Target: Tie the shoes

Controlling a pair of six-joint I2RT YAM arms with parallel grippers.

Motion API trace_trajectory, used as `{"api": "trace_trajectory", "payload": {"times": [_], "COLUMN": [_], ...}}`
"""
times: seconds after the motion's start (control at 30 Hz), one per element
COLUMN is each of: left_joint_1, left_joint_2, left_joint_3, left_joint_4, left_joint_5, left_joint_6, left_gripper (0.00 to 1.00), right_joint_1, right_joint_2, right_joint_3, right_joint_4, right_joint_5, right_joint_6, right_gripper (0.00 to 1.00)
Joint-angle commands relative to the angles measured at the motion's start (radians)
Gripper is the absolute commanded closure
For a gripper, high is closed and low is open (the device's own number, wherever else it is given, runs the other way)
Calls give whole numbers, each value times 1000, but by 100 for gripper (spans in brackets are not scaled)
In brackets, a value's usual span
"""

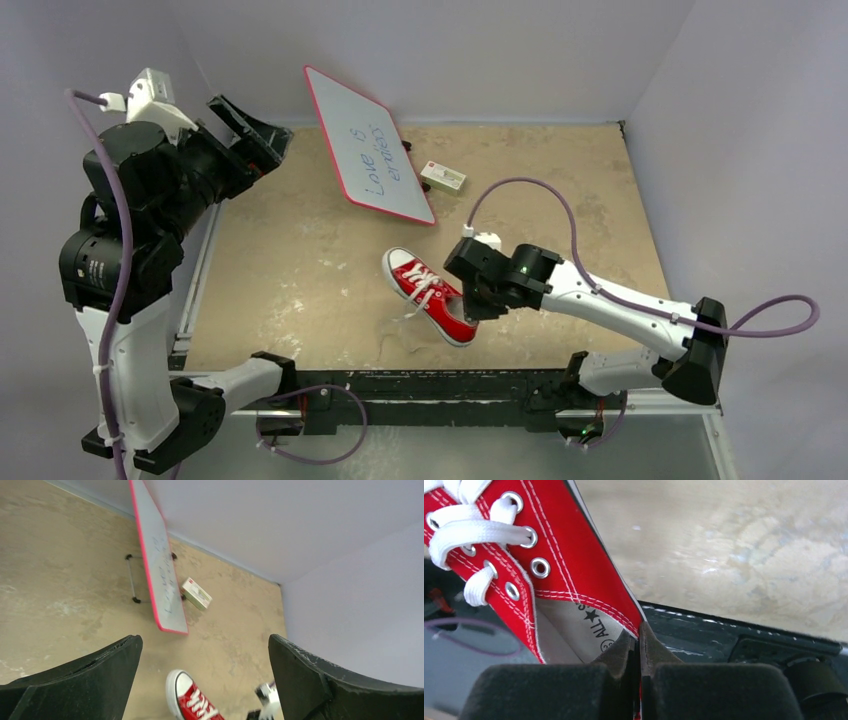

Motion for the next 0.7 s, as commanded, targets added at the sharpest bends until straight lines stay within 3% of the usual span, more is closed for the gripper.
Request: {"api": "trace_trajectory", "payload": {"times": [0.0, 0.1, 0.2, 0.37, 0.47, 0.6, 0.67], "left_joint_1": [-3, -3, -4, -5, -23, -79, -129], "left_joint_2": [31, 38, 32, -6, -32, -34, -27], "left_joint_3": [-10, -76, -164, -332, -399, -430, -439], "left_joint_4": [-4, 50, 155, 380, 467, 473, 461], "left_joint_5": [253, 368, 486, 580, 580, 543, 489], "left_joint_6": [-10, -19, -62, -185, -224, -208, -193], "left_gripper": [1, 1, 1, 1, 1, 1, 1], "right_joint_1": [-116, -209, -211, -198, -184, -183, -196], "right_joint_2": [-67, -59, -13, 2, -21, -74, -148], "right_joint_3": [-163, -259, -315, -452, -439, -402, -390], "right_joint_4": [-36, 1, 82, 261, 344, 200, 160], "right_joint_5": [83, 104, 124, 14, -35, -50, -54], "right_joint_6": [181, 213, 266, 344, 218, 146, 65], "right_gripper": [100, 100, 100, 100, 84, 55, 47]}}
